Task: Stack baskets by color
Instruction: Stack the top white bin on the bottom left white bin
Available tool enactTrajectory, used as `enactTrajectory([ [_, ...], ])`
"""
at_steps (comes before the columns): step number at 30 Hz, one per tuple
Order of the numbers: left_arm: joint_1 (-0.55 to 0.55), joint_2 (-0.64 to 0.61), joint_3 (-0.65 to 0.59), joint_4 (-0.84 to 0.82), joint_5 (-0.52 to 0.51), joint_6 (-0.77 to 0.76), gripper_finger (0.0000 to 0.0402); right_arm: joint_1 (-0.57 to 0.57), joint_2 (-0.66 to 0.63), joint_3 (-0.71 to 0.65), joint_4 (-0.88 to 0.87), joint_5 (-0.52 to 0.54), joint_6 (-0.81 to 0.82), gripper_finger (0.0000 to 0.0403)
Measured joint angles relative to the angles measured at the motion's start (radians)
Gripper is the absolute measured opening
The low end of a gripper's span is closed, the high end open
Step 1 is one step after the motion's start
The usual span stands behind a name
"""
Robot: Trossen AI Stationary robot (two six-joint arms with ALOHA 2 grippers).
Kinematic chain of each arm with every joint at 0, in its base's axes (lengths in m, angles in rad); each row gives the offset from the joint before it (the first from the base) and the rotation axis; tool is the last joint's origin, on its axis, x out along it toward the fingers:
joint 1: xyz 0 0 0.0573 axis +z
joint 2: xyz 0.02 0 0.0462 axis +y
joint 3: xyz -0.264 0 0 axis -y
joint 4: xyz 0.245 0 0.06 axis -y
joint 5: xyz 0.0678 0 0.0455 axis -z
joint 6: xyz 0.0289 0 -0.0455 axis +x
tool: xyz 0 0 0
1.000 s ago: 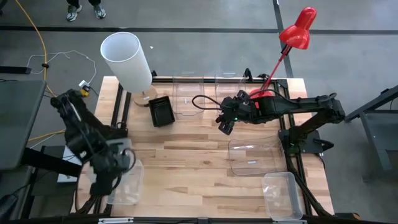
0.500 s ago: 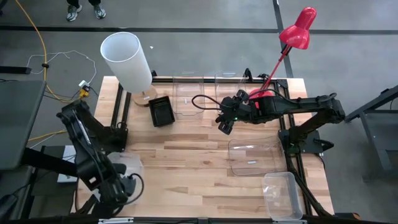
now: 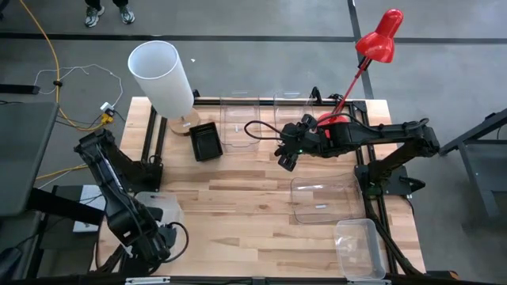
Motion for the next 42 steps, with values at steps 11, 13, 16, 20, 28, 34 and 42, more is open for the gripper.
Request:
enactTrajectory([
  [11, 0.005, 0.000, -0.029, 0.017, -0.051, 0.010, 0.0000, 0.000, 0.000, 0.000, -0.004, 0.003, 0.001, 0.0236],
  [13, 0.005, 0.000, -0.029, 0.017, -0.061, 0.002, 0.0000, 0.000, 0.000, 0.000, -0.004, 0.003, 0.003, 0.0236],
  [16, 0.005, 0.000, -0.029, 0.017, -0.088, -0.008, 0.0000, 0.000, 0.000, 0.000, -0.004, 0.003, 0.003, 0.0236],
  [20, 0.005, 0.000, -0.029, 0.017, -0.118, -0.017, 0.0000, 0.000, 0.000, 0.000, -0.004, 0.003, 0.007, 0.0236],
  [28, 0.005, 0.006, -0.073, 0.017, -0.150, -0.035, 0.0000, 0.000, 0.000, 0.000, -0.003, 0.002, 0.010, 0.0236],
  [34, 0.005, 0.006, -0.125, 0.018, -0.150, -0.008, 0.0000, 0.000, 0.000, 0.000, -0.004, 0.001, 0.009, 0.0236],
  [42, 0.026, 0.006, -0.127, 0.017, -0.218, -0.007, 0.0000, 0.000, 0.000, 0.000, -0.003, 0.001, 0.010, 0.0236],
])
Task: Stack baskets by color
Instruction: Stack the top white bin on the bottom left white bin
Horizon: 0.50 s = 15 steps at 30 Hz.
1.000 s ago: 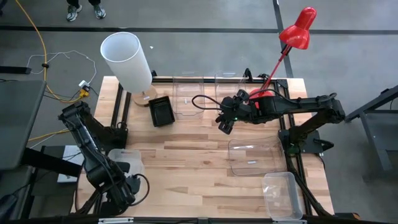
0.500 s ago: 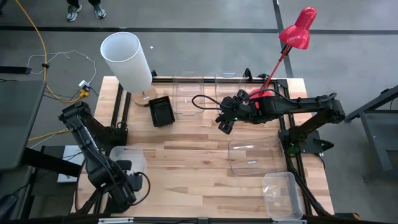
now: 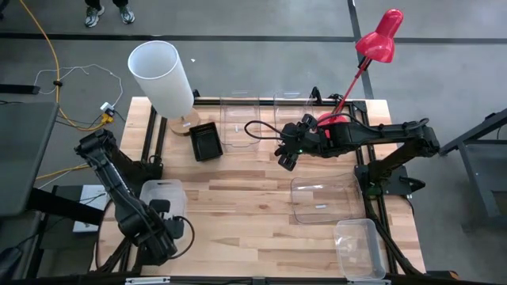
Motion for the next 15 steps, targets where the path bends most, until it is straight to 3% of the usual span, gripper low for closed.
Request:
enactTrajectory([
  [15, 0.014, 0.000, 0.000, -0.003, -0.082, -0.035, 0.0016, 0.000, 0.000, 0.000, 0.000, -0.002, 0.017, 0.0236],
])
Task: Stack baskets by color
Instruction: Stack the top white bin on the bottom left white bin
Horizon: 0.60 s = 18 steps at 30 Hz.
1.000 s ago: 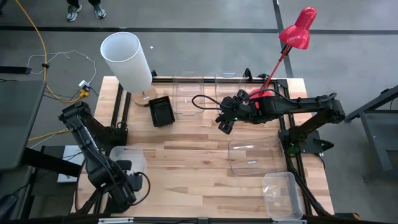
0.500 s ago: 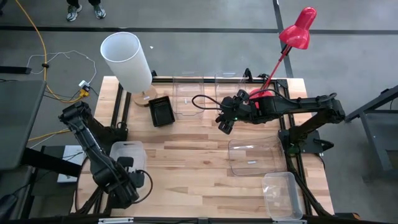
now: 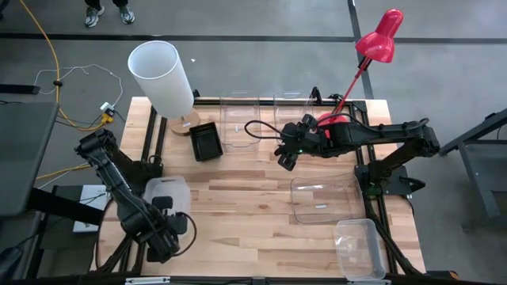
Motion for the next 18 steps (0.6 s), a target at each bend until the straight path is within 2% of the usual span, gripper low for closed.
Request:
enactTrajectory([
  [8, 0.000, 0.000, 0.000, -0.057, 0.026, 0.041, 0.0061, 0.000, 0.000, 0.000, 0.000, 0.001, 0.000, 0.0236],
  [18, 0.005, 0.000, 0.000, -0.054, 0.027, 0.052, 0.0142, 0.000, 0.000, 0.000, 0.000, 0.001, -0.001, 0.0236],
])
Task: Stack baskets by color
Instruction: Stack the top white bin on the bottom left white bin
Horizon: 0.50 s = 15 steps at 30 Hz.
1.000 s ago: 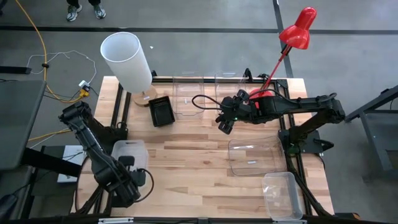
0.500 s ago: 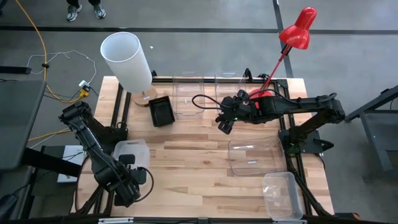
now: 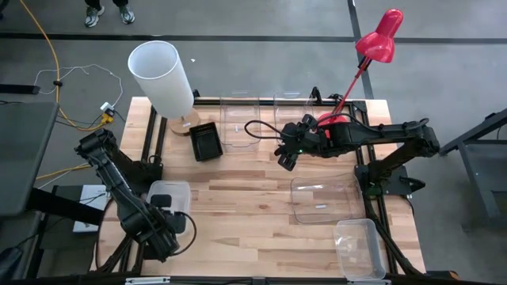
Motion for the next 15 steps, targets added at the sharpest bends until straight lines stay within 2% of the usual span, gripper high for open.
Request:
enactTrajectory([
  [7, 0.036, -0.032, 0.021, 0.006, 0.043, 0.008, 0.0189, 0.000, 0.000, 0.000, 0.000, 0.001, 0.000, 0.0236],
  [15, 0.045, -0.069, 0.041, 0.004, -0.006, 0.018, 0.0193, 0.000, 0.000, 0.000, 0.000, 0.002, 0.010, 0.0236],
])
